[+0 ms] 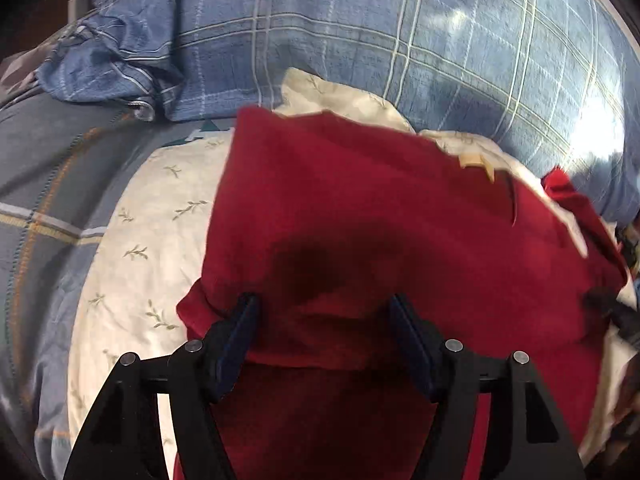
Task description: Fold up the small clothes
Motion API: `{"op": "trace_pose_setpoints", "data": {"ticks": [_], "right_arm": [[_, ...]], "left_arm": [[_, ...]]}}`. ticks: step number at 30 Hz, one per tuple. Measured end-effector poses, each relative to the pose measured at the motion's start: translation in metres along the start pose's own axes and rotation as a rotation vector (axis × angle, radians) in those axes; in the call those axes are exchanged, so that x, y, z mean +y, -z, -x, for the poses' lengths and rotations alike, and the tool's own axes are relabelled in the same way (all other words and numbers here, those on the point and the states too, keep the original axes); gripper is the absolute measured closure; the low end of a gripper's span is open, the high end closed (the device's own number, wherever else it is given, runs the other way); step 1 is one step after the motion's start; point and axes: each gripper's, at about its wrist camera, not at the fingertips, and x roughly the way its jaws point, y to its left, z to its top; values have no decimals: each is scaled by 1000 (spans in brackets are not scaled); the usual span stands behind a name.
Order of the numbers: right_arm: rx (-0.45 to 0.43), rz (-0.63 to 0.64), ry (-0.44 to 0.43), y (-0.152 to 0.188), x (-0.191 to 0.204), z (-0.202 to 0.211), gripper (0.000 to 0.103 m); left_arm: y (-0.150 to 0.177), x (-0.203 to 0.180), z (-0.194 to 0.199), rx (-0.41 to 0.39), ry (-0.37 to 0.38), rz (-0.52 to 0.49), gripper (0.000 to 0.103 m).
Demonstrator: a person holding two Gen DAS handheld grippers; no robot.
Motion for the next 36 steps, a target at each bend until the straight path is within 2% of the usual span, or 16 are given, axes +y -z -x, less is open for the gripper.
{"op": "trace_pose_setpoints", "data": {"ticks": [2, 5, 7, 10, 13, 14, 15, 16, 17, 18, 21, 24, 29, 32, 34, 36], "right_arm": [[-113, -21, 26, -11, -14, 28, 26], [-211, -47, 142, -29, -38, 44, 21], [-189, -65, 190, -43, -54, 32, 21], [-139, -66, 206, -61, -60, 1, 23], [-109, 20, 229, -79, -55, -30, 24], [-96, 64, 262, -82, -51, -40, 30], [-71, 98, 309, -87, -50, -52, 50], [-31, 109, 339, -91, -53, -66, 64], [-3, 99, 341, -92, -59, -72, 91], [23, 82, 332, -92, -65, -76, 99], [-9, 11, 213, -85, -78, -55, 99], [-68, -15, 23, -78, -76, -11, 99], [-132, 105, -307, -68, -30, 79, 99], [-74, 207, -527, -62, 15, 112, 99], [-27, 316, -644, -60, 51, 119, 98], [45, 382, -735, -61, 81, 111, 94]], "left_arm": [[-3, -4, 0, -10, -9, -25, 36], [-6, -3, 0, -26, -9, -20, 36], [-6, 0, -1, -27, 5, -3, 36], [-8, 3, 2, -36, 6, 11, 36], [-8, 6, 2, -42, 4, 18, 36], [-6, 7, 5, -44, 4, 15, 36], [-6, 6, 5, -46, 1, 9, 36], [-7, 6, 4, -46, -3, 3, 36], [-7, 5, 3, -47, -7, -2, 36], [-7, 5, 3, -49, -9, -7, 36], [-10, 7, 3, -56, -6, -2, 36], [-12, 14, 9, -74, 6, 30, 36], [-14, 36, 31, -150, 9, 120, 36], [-12, 54, 44, -184, 23, 180, 36], [-10, 67, 52, -202, 29, 218, 36], [-8, 77, 58, -213, 31, 247, 36]]}}
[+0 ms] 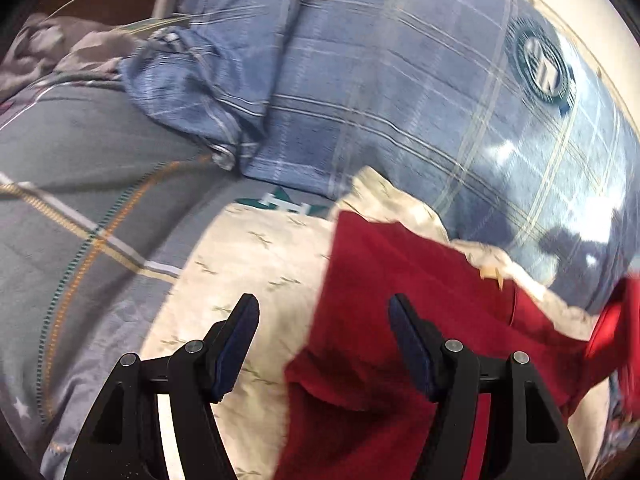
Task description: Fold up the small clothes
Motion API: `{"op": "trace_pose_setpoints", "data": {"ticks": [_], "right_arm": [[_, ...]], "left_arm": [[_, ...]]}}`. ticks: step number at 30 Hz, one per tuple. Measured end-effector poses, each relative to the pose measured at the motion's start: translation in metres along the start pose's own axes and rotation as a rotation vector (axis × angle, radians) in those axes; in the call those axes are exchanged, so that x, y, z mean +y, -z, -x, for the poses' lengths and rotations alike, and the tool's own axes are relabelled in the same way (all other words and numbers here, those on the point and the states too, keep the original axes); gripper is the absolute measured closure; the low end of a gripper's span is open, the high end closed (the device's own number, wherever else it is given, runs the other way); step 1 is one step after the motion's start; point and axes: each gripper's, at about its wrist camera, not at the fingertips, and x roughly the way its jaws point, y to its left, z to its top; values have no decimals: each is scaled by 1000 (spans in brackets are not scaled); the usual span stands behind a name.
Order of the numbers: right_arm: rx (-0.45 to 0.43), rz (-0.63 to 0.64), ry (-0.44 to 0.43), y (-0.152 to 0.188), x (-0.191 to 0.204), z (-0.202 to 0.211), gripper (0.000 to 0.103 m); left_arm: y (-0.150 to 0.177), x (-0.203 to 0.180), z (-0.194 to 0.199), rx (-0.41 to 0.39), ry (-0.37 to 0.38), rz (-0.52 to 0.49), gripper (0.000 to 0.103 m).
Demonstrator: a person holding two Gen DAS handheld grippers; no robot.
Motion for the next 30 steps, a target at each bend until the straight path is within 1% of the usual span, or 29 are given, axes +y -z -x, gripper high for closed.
{"op": "trace_pose_setpoints", "data": {"ticks": [1, 3, 4, 5, 6, 7, 8, 9, 10, 11, 12, 13, 14, 15, 16, 18, 20, 22, 24, 25, 26, 27, 28, 29, 30], "right_arm": [[57, 20, -41, -6, 7, -25, 94], [127, 33, -28, -9, 6, -61, 94], [174, 14, 5, -12, -2, -90, 93], [201, -1, 42, -14, -9, -111, 93], [224, -15, 99, -15, -18, -130, 84], [231, -73, 185, -17, -37, -150, 80], [219, -132, 232, -18, -51, -157, 74], [197, -187, 255, -17, -59, -157, 74], [142, -264, 248, -14, -71, -148, 73], [106, -293, 241, -10, -75, -138, 71], [73, -306, 244, -6, -77, -126, 63], [32, -297, 262, 6, -76, -102, 59], [9, -275, 285, 13, -72, -88, 53], [-11, -245, 311, 22, -66, -73, 49], [-35, -198, 360, 33, -57, -51, 48], [-71, -140, 423, 45, -47, -28, 47], [-102, -88, 491, 72, -34, -7, 47], [-103, -57, 561, 93, -26, -3, 47], [-66, -41, 612, 118, -27, -8, 48], [-46, -38, 623, 127, -27, -9, 48], [-28, -35, 631, 131, -28, -14, 48], [-4, -28, 643, 136, -32, -21, 51], [13, 5, 680, 140, -33, -27, 52], [23, 65, 746, 143, -32, -35, 62], [33, 111, 822, 144, -33, -41, 81]], "left_arm": [[0, 3, 2, -5, 1, 11, 36], [-1, 10, 4, -12, 4, 30, 36], [-2, 11, 3, -10, 6, 33, 36], [-2, 12, 1, -5, 10, 32, 36], [-2, 12, -1, 2, 15, 28, 36], [-1, 11, -4, 10, 24, 21, 36], [-2, 10, -6, 18, 35, 13, 36], [-4, 9, -9, 26, 48, 5, 36], [-4, 6, -10, 31, 67, -6, 36], [-5, 3, -12, 35, 83, -18, 36], [-5, -2, -12, 37, 99, -41, 36], [-5, -5, -13, 37, 107, -57, 34], [-5, -10, -14, 35, 115, -77, 33], [-4, -12, -15, 35, 121, -88, 31], [-3, -17, -16, 37, 128, -102, 31], [0, -25, -21, 50, 142, -128, 31], [2, -32, -28, 68, 147, -152, 31], [4, -36, -36, 84, 141, -158, 31], [5, -39, -45, 102, 140, -154, 31], [5, -41, -48, 107, 141, -151, 31], [5, -43, -51, 110, 141, -149, 31], [5, -44, -54, 111, 139, -149, 31], [6, -45, -56, 112, 134, -153, 31], [7, -47, -59, 115, 126, -157, 31], [7, -47, -61, 117, 123, -160, 31]]}}
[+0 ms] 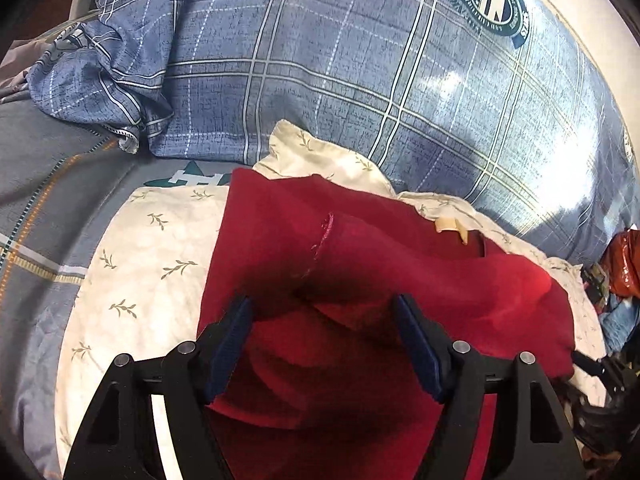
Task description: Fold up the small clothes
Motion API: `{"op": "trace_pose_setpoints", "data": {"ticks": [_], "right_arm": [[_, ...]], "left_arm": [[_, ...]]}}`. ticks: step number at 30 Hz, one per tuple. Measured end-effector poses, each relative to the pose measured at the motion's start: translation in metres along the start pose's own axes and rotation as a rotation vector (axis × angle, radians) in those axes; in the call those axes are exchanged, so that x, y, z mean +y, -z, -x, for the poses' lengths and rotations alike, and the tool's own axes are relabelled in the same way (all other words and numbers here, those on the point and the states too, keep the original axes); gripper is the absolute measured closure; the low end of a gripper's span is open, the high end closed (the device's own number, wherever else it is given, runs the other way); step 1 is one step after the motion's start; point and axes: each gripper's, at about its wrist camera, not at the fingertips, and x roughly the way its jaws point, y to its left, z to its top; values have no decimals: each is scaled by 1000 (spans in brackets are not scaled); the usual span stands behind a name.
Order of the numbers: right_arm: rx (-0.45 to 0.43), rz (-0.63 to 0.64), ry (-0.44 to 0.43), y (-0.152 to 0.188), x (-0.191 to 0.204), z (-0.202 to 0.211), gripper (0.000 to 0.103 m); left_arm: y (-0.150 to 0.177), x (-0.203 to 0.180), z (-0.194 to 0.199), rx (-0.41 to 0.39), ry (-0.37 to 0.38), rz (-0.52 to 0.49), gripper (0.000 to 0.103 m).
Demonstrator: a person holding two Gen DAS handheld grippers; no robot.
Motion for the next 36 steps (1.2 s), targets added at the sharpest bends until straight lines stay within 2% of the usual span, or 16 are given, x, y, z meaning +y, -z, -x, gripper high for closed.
{"op": "trace_pose_setpoints", "data": {"ticks": [1, 3, 7, 10, 12, 14, 16, 18, 21, 23, 25, 27, 28, 29, 33, 36], "right_arm": [[5, -3, 24, 1, -1, 0, 86], [-7, -95, -20, 0, -16, 9, 95], [-77, -228, -110, 11, -42, 50, 96], [-12, -237, -111, 27, -45, 44, 96], [42, -230, -93, 36, -43, 31, 88], [70, -300, -132, 42, -48, 29, 83], [43, -365, -191, 43, -55, 38, 70], [15, -372, -166, 41, -57, 48, 58], [-10, -380, -146, 38, -59, 59, 57], [-7, -395, -157, 40, -61, 60, 57], [2, -410, -162, 41, -59, 59, 57], [11, -422, -173, 42, -57, 57, 57], [14, -430, -178, 42, -54, 55, 57], [15, -434, -177, 44, -54, 55, 57], [-13, -445, -162, 39, -56, 60, 54], [-39, -487, -105, 31, -65, 61, 38]], "left_arm": [[1, -1, 0, -1, -3, -3, 31], [1, -1, 0, -5, -6, -5, 31], [1, 2, 6, -9, 13, 9, 31], [2, 2, 9, -10, 29, 10, 31], [3, 2, 9, -1, 41, 7, 31], [4, 3, 11, 6, 60, 13, 31], [2, 4, 14, -7, 68, 24, 31], [2, 5, 11, -10, 64, 34, 31], [3, -3, 0, 27, 81, 14, 33], [4, -13, -5, 27, 86, -17, 41], [4, -23, -11, 37, 88, -51, 61], [6, -32, -17, 41, 48, -91, 69], [7, -34, -19, 34, 28, -104, 81], [7, -34, -19, 32, 29, -97, 84], [0, -31, 16, -38, 90, -62, 87], [2, -34, 52, -136, 29, -152, 87]]}}
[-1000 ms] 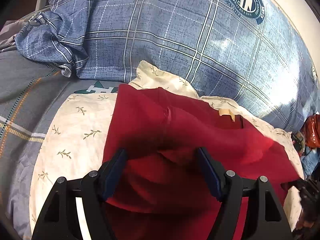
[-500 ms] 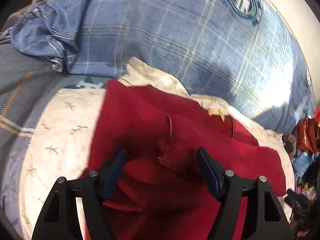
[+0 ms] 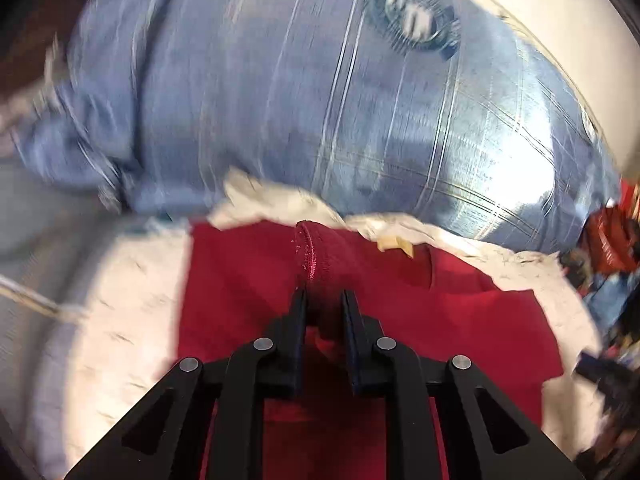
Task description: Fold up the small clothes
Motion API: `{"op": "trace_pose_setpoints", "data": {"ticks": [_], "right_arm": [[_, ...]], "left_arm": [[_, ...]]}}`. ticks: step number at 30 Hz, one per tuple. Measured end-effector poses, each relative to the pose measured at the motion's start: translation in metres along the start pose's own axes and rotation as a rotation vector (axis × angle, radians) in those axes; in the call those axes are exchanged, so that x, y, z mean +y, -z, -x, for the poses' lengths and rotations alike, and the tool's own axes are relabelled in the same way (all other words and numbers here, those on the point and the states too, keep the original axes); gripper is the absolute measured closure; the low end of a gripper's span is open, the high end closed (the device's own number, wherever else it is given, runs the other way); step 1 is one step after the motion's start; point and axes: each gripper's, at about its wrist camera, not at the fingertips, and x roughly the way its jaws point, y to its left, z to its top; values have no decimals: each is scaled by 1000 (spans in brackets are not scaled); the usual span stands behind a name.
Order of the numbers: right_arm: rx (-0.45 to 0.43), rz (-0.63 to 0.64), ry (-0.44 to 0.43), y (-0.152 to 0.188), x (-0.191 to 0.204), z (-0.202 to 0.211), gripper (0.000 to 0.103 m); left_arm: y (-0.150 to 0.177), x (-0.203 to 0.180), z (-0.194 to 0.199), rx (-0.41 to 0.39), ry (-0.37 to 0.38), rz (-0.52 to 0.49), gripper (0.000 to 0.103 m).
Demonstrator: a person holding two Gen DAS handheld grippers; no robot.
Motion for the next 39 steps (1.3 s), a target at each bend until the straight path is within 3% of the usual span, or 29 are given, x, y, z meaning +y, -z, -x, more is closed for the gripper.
{"op": "trace_pose_setpoints", "data": {"ticks": [3, 6, 9, 10, 11, 14, 16, 17, 19, 21, 22, 23, 24, 26, 28, 29, 30, 35, 36, 39], "right_arm": [[-9, -58, 41, -14, -5, -14, 36], [57, -156, -15, -30, -12, -48, 34], [116, -231, -72, -42, -15, -86, 37], [144, -241, -77, -45, -16, -100, 47], [157, -232, -74, -46, -15, -106, 85], [96, -75, 37, -50, -1, -101, 91], [72, 7, 159, -47, 1, -104, 91], [85, -5, 173, -45, -3, -107, 91], [90, -75, 126, -41, -14, -102, 89], [72, -122, 85, -38, -18, -85, 78], [66, -162, 47, -33, -20, -71, 70], [66, -183, 10, -29, -20, -64, 48], [66, -201, -35, -25, -17, -57, 33], [89, -204, -94, -13, -7, -50, 33], [130, -156, -64, -2, 5, -56, 43], [154, -122, -21, 5, 10, -64, 65], [173, -100, -2, 10, 11, -70, 68], [109, -93, 102, 16, 14, -47, 68], [102, -91, 111, 17, 12, -44, 63], [66, -86, 136, 7, 12, -34, 63]], "left_arm": [[10, 15, -5, 45, -20, 28, 87], [20, 28, -32, 154, -35, 95, 87], [14, 21, -36, 141, -48, 74, 87], [13, 18, -36, 133, -49, 64, 87], [13, 18, -37, 133, -51, 59, 87], [18, 17, -46, 159, -62, 55, 86], [20, 15, -53, 183, -72, 45, 73], [20, 15, -56, 191, -70, 42, 70], [21, 11, -58, 189, -83, 23, 66], [22, 8, -57, 181, -100, 3, 65], [22, 8, -57, 181, -100, 5, 65], [22, 9, -56, 182, -99, 11, 65], [22, 9, -56, 183, -98, 16, 65], [23, 9, -57, 182, -103, 17, 65], [24, 8, -57, 176, -112, 11, 65], [25, 7, -56, 174, -114, 7, 65], [25, 7, -56, 174, -114, 5, 64], [25, 10, -55, 178, -106, 20, 62], [25, 10, -56, 181, -109, 21, 62], [25, 9, -56, 182, -117, 17, 60]]}}
